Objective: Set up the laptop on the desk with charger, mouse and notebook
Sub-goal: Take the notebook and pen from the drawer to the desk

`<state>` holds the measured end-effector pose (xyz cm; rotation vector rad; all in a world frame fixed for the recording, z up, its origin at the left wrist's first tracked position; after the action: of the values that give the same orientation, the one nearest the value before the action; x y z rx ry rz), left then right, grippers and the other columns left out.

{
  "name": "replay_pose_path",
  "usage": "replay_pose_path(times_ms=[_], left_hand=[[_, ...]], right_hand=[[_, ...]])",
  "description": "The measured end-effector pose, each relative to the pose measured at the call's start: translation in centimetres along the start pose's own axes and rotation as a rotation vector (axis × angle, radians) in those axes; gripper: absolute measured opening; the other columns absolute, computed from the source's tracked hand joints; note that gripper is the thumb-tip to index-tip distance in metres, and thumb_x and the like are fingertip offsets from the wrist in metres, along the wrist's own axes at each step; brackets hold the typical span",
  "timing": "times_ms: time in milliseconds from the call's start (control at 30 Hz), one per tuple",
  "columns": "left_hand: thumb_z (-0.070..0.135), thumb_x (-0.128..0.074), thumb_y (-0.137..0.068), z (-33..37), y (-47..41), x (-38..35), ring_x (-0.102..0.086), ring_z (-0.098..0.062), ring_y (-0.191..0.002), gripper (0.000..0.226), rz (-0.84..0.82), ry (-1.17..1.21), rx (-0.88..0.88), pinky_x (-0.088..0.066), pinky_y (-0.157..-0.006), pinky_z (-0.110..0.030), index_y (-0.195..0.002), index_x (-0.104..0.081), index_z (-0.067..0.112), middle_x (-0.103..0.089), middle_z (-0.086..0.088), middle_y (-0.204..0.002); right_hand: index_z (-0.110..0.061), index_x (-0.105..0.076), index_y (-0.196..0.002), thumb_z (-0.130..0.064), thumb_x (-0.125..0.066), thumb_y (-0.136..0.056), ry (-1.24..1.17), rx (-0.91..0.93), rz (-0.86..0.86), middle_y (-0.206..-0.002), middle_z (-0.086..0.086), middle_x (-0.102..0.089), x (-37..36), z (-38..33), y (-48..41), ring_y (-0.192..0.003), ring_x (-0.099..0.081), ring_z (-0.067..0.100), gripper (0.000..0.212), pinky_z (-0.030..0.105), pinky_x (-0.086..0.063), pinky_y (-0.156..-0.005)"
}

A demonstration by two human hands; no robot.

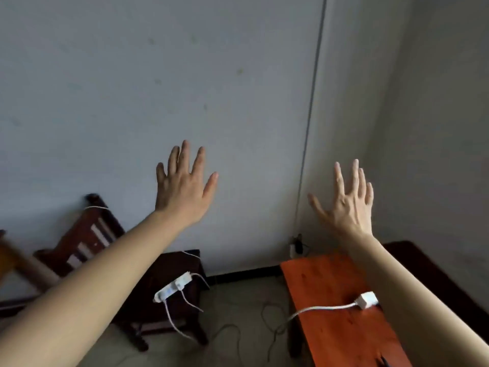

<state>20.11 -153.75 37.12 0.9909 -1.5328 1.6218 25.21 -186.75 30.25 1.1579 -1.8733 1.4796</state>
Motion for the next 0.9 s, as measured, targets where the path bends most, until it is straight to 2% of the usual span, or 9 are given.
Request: replay_pose_path(times_ms=[200,333,467,667,767,900], left_hand=[[0.056,-0.018,-0.099,-15.3,6.4,2.1,-0.01,-0.036,-0.15,0.07,0.022,-0.05,0.276,-0.019,-0.116,-0.06,-0.157,-0.017,0.018,-0.009,-0.017,-0.165],[0.057,-0.017,-0.101,-26.3,12.2,2.4,-0.015,-0.038,-0.15,0.068,0.012,-0.097,0.378,-0.023,-0.113,-0.063,-0.156,-0.023,0.018,-0.013,-0.018,-0.164],[0.061,-0.015,-0.099,-37.4,16.5,3.1,-0.017,-0.038,-0.149,0.072,-0.014,-0.139,0.456,-0.025,-0.112,-0.063,-0.155,-0.025,0.018,-0.017,-0.017,-0.164],[0.054,-0.031,-0.099,-56.4,20.7,6.5,-0.022,-0.04,-0.146,0.066,0.053,-0.185,0.652,-0.03,-0.109,-0.066,-0.152,-0.033,0.015,-0.024,-0.021,-0.16],[0.054,-0.028,-0.099,-63.3,22.4,7.1,-0.019,-0.038,-0.148,0.066,0.054,-0.212,0.73,-0.028,-0.112,-0.063,-0.153,-0.029,0.016,-0.021,-0.019,-0.162],[0.055,-0.027,-0.1,-70.4,25.7,6.7,-0.015,-0.036,-0.15,0.067,0.047,-0.215,0.826,-0.026,-0.114,-0.061,-0.155,-0.025,0.018,-0.019,-0.018,-0.163]], right_hand=[[-0.022,-0.003,-0.16,-0.074,-0.028,-0.094,-0.058,0.278,-0.083,-0.167,0.017,0.003,-5.0,-17.9,0.0,-0.154,0.001,0.033,0.087,0.052,-0.004,-0.123],[-0.024,0.002,-0.16,-0.075,-0.025,-0.094,-0.091,0.426,-0.172,-0.167,0.015,0.009,-9.8,-31.0,1.8,-0.154,0.005,0.032,0.088,0.05,0.002,-0.122],[-0.023,0.001,-0.16,-0.074,-0.026,-0.093,-0.156,0.51,-0.243,-0.167,0.017,0.006,-14.5,-43.5,5.0,-0.154,0.002,0.033,0.088,0.053,-0.003,-0.123],[-0.024,0.003,-0.16,-0.075,-0.024,-0.093,-0.231,0.674,-0.347,-0.167,0.015,0.009,-20.5,-64.6,10.8,-0.154,0.003,0.032,0.088,0.053,-0.001,-0.123],[-0.023,0.0,-0.16,-0.074,-0.025,-0.093,-0.284,0.73,-0.364,-0.167,0.016,0.004,-22.4,-73.6,13.3,-0.154,-0.002,0.033,0.087,0.053,-0.005,-0.123],[-0.026,0.006,-0.159,-0.077,-0.018,-0.093,-0.328,0.828,-0.429,-0.167,0.014,0.009,-25.5,-83.9,18.1,-0.154,0.002,0.033,0.087,0.053,-0.004,-0.123]])
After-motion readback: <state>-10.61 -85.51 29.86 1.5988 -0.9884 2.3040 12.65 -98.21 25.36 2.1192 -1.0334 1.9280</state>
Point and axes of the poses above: each hand's wrist, its own y-axis away from the middle knuckle, its own x-axis out of the back of the hand, z = x × y, the point moved 6 cm from there along -y, towards the middle knuckle
